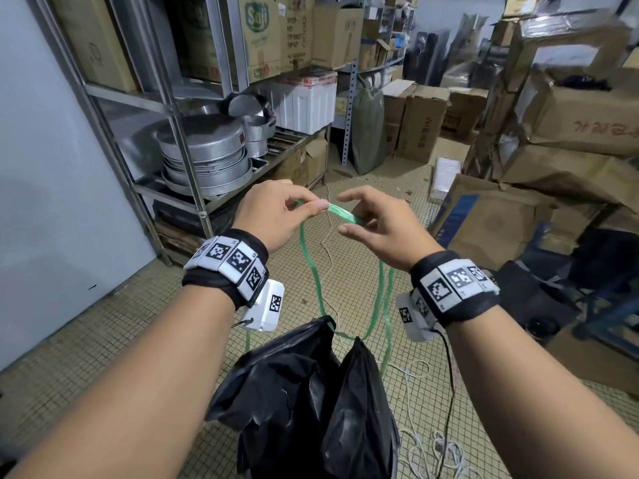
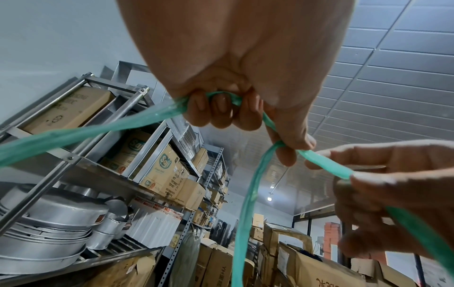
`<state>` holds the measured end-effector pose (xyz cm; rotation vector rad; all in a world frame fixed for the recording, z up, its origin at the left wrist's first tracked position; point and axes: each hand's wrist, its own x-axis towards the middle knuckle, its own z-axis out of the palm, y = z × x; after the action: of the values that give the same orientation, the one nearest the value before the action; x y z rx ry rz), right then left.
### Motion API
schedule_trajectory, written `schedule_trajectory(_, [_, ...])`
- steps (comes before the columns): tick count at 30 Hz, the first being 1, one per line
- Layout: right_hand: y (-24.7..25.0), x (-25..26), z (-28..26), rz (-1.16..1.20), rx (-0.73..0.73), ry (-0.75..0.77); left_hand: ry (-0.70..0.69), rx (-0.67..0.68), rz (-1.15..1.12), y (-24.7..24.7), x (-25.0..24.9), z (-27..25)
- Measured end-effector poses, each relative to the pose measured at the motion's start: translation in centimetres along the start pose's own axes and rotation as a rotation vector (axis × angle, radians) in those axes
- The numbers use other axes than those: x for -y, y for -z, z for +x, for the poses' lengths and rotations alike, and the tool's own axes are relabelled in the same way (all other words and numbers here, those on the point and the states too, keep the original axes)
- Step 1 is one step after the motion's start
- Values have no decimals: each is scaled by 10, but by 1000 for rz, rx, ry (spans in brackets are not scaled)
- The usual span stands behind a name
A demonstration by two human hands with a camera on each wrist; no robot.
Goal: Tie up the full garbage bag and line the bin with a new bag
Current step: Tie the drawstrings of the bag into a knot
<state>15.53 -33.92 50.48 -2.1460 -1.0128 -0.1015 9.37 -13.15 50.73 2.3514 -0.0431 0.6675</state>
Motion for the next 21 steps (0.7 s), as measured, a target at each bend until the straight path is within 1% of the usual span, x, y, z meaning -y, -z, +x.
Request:
schedule_trajectory(3, [7, 1, -2, 193, 16, -96, -13, -11, 25, -3, 1, -1])
schedule_trajectory(4, [8, 0, -2, 182, 18, -95, -19, -17, 33, -4, 2, -2])
schedule_trajectory(6, [10, -2, -2, 62, 10, -35, -30, -35, 44, -7, 1, -2])
schedule_trajectory(9, [15, -4, -3, -73, -41, 49, -36, -76, 65, -11, 0, -2])
schedule_trajectory(12, [17, -8, -5, -97, -83, 63, -23, -115, 58, -14, 0, -3])
schedule_trajectory(15, [17, -17, -8, -65, -144, 10, 5, -123, 45, -17, -1, -5])
schedule_trajectory(18, [19, -28, -11, 71, -251, -88, 84, -97, 33, -18, 6, -7])
schedule_trajectory(21, [22, -38, -15, 164, -307, -145, 139, -73, 120, -20, 14, -12])
